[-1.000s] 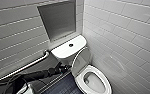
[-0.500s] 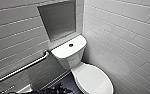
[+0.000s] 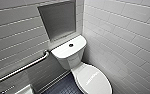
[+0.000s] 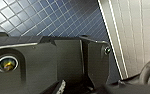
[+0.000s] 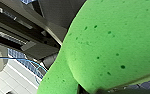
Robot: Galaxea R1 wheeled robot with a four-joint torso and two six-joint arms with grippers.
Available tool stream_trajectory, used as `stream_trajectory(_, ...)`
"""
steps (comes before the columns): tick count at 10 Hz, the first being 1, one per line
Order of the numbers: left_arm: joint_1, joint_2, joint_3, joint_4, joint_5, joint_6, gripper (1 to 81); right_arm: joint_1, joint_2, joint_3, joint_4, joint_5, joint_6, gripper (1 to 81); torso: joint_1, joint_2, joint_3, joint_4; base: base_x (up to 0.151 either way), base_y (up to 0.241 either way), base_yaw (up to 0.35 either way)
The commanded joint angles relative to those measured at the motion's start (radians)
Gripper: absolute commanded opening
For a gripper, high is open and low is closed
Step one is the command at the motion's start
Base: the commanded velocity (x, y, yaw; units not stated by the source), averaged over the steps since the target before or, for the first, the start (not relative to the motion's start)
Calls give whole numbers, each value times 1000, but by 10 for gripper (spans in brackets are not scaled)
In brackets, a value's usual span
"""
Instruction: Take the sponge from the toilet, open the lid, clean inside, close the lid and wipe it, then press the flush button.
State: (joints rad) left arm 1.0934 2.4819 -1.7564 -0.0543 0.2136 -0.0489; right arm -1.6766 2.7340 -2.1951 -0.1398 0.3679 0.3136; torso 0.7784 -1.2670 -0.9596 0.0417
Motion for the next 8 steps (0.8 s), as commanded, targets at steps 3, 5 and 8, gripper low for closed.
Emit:
stream_trajectory(3,314,-34,20,212,-71,150,811,-45,-38,61,-57,-52,4,10,0,0,0,0,0,0,0)
stream_trajectory(5,359,9,-46,212,-69,150,811,-38,-133,181,-61,-27,7,10,0,0,1,0,0,0,0)
stream_trajectory(8,374,55,-120,198,-70,149,811,16,-377,471,-58,45,25,10,0,-1,1,0,0,0,0)
